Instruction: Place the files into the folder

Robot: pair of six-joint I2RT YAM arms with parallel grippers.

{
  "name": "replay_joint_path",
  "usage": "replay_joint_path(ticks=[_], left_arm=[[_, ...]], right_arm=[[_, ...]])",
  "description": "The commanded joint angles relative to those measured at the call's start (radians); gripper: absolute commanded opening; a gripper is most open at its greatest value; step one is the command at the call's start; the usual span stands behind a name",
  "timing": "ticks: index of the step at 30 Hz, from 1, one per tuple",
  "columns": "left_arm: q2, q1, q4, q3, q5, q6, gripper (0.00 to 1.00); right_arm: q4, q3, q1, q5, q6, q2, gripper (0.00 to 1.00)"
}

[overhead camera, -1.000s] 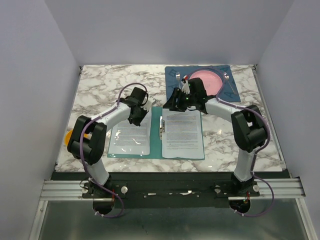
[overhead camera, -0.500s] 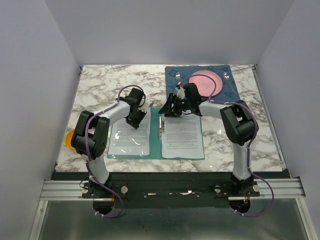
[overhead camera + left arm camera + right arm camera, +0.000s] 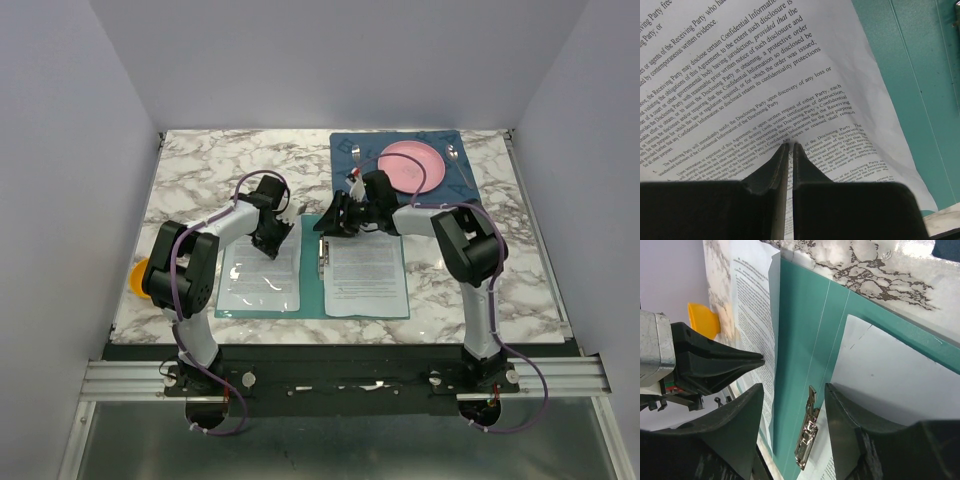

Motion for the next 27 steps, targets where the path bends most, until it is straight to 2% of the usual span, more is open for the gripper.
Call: replay_joint_path(ticks=[1, 11, 19, 27], left_arm=[[0.026, 0.004, -0.021, -0.005, 0.012, 0.017, 0.13], [0.000, 0.006, -0.019, -0.025, -0.037, 0.039, 0.13], [-0.015, 0.006, -0.018, -0.030, -0.054, 0.040, 0.12], [-0.020, 0.006, -0.007, -0.039, -0.067, 0.037, 0.12]], right_arm=[[0.044, 0.026, 0.012, -0.037, 0.009, 0.037, 0.59], [0.169, -0.020, 0.013, -0.087, 0.064, 0.049, 0.55], [0.111, -0.008, 0.019, -0.087, 0.026, 0.043, 0.52], [0.139, -0.040, 0.019, -0.110, 0.027, 0.002, 0.51]])
